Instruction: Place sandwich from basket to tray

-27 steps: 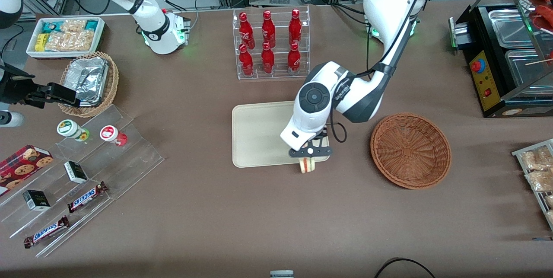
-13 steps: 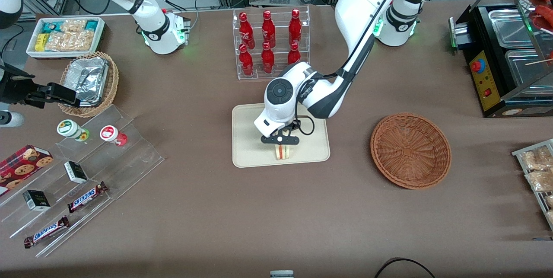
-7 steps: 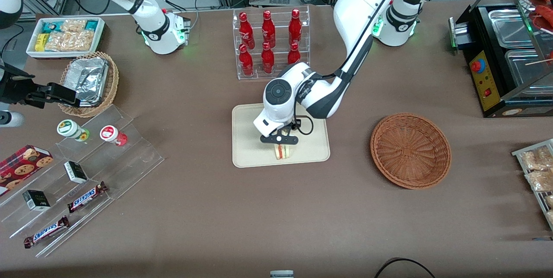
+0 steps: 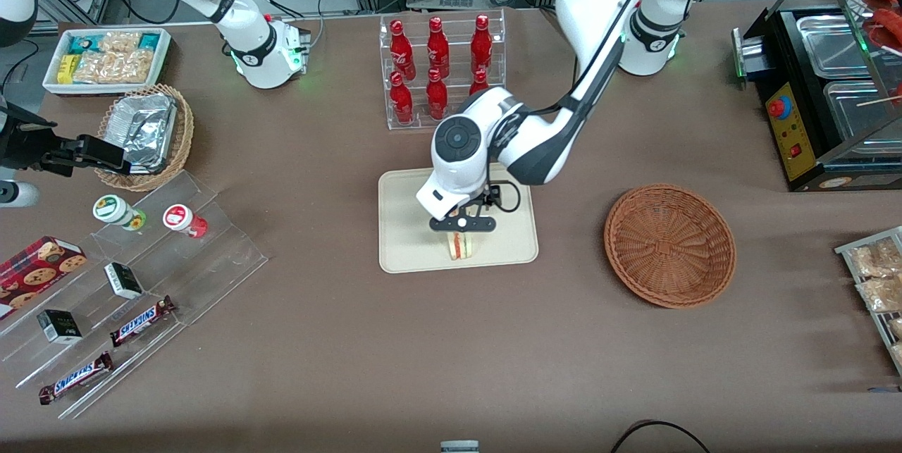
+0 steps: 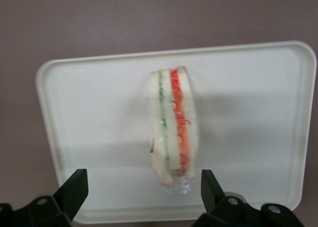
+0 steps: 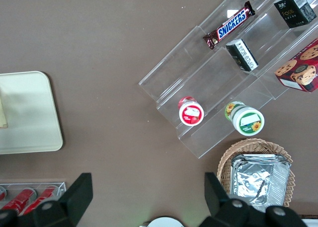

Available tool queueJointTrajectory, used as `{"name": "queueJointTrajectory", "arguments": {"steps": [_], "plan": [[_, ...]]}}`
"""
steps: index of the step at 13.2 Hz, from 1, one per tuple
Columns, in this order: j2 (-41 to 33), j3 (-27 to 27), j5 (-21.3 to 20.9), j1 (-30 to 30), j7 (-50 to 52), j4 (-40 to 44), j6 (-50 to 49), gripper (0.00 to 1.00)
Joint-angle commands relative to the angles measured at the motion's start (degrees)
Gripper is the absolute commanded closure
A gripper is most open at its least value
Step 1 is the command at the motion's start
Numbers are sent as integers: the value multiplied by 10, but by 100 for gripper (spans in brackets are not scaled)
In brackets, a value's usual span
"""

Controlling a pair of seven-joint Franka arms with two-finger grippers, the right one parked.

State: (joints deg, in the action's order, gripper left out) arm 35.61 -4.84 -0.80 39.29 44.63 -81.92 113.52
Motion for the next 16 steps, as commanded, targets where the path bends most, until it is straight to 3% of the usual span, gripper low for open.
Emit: {"name": "queueJointTrajectory", "arguments": {"steps": [1,7,12,16], "plan": [[-66,-1,4,-44,10,-12,-67,0],[-209,0,-3,-160,-47,-34,-214,0],[-323,0,-17,-255,-181,-134,-221,0],[-346,0,-18,-308,-245,-161,-215,0]]}}
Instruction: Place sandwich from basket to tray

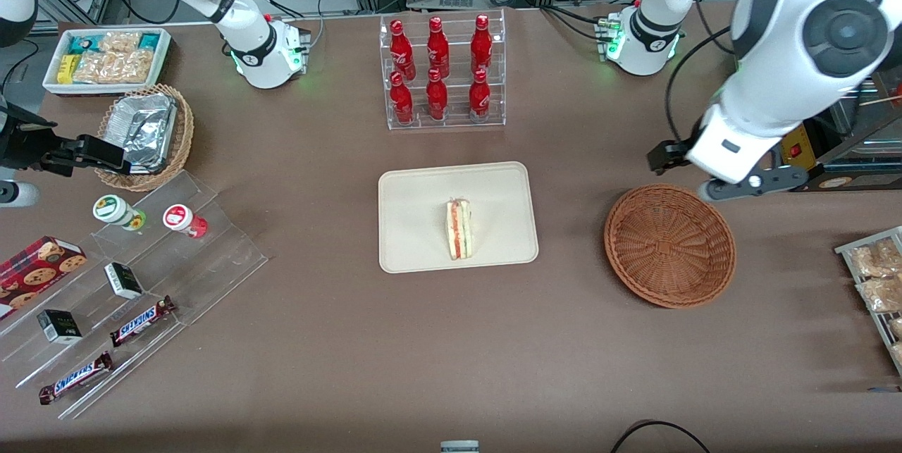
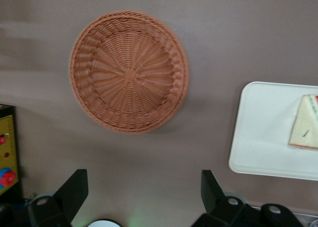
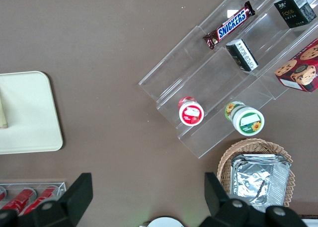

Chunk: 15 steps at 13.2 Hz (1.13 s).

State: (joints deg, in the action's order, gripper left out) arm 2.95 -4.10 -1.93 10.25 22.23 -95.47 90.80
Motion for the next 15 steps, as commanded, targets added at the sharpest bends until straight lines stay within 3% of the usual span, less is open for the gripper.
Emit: {"name": "queueJointTrajectory", "arguments": {"steps": [1,7,15], "plan": [[-20,-7,-5,-24,-44,-24,13,0],[-41,-2,-4,-74,-160,-34,16,0],[-9,9,31,-80,-188,10,15,0]]}}
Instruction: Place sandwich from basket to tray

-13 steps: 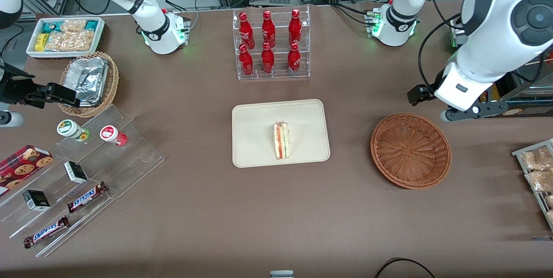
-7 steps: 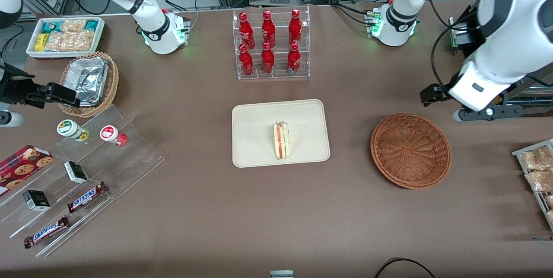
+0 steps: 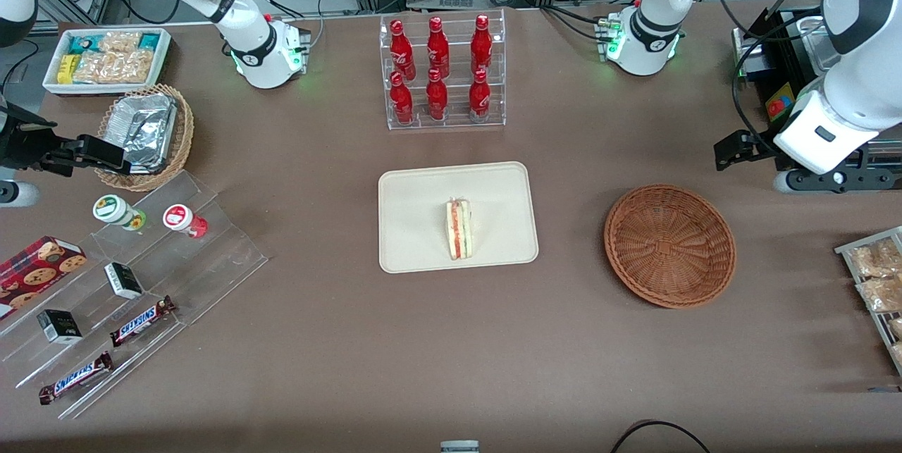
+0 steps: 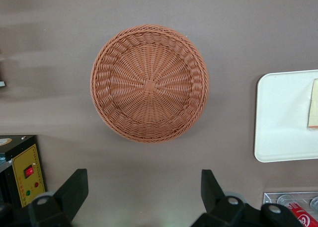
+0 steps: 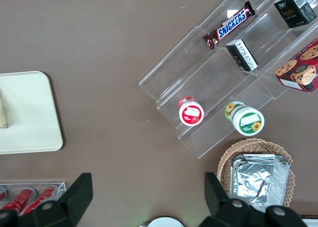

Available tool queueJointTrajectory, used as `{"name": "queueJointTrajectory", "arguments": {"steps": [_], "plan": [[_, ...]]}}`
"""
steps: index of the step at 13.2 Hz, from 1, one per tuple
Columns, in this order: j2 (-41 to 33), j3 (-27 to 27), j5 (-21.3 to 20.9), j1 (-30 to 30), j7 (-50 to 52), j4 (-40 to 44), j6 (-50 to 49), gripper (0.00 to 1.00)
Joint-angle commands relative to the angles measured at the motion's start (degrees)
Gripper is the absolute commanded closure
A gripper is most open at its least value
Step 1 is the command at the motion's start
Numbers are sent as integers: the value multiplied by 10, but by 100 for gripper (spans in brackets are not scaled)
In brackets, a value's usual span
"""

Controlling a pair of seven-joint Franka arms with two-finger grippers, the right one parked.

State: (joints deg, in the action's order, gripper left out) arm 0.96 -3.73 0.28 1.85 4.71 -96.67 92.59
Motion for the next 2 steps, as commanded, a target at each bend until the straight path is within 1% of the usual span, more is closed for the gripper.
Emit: {"name": "queueJointTrajectory", "arguments": {"steps": [1,2], "plan": [[10,7,9,3,-14,23,-4,0],[10,8,9,3,-14,24,-3,0]]}}
